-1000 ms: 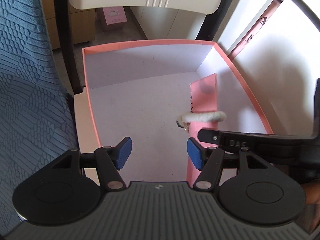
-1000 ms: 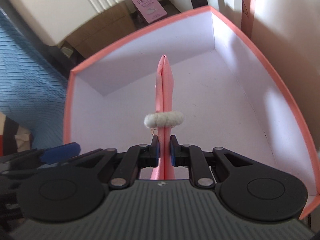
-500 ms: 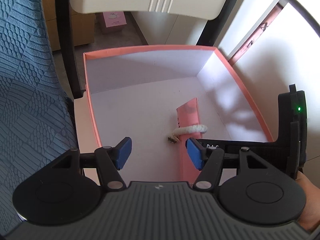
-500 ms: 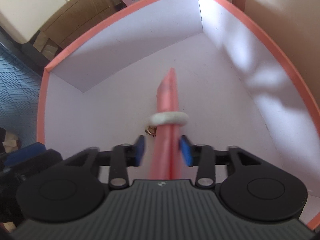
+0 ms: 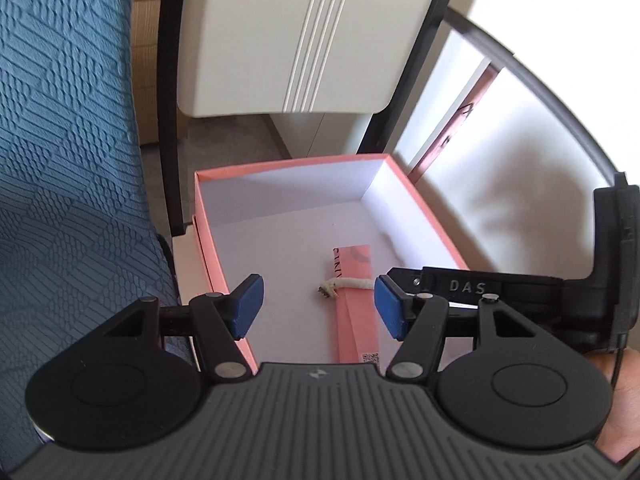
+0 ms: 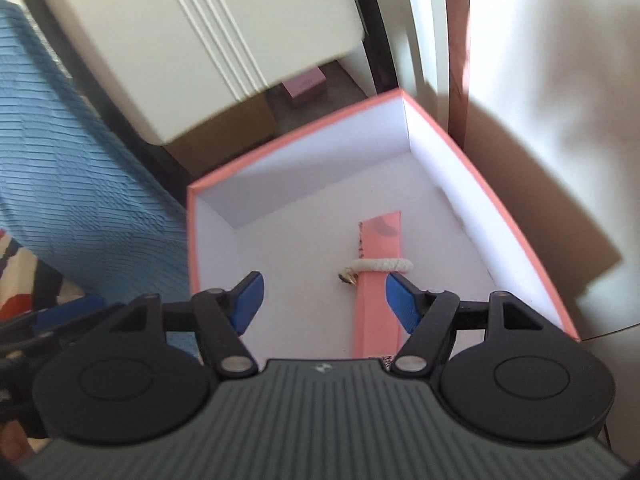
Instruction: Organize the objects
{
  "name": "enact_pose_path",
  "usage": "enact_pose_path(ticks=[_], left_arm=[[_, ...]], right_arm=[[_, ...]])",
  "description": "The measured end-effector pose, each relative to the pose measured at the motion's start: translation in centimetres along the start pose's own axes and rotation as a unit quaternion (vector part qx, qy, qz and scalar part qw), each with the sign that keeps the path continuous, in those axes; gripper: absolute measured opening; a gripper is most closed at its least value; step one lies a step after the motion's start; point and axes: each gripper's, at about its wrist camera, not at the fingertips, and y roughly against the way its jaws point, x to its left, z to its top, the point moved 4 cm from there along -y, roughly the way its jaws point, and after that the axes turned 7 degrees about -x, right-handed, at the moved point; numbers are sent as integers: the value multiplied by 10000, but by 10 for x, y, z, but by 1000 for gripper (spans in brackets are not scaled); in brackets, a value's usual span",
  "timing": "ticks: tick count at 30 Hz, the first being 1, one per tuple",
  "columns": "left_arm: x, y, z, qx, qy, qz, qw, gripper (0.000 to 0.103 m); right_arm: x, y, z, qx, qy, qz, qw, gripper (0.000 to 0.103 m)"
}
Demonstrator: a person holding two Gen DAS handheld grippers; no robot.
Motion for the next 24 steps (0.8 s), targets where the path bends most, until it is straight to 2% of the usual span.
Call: enact_pose_path(ticks=[10,24], left_arm=[[-5,87,0,-406,-264,-94,9988,67],[21,176,-37,-811,-365,-82,9960,77]], right_arm=[[35,98,-5,-706,304,172,9969,69],[47,166,-69,-1212,556,17,9911,70]])
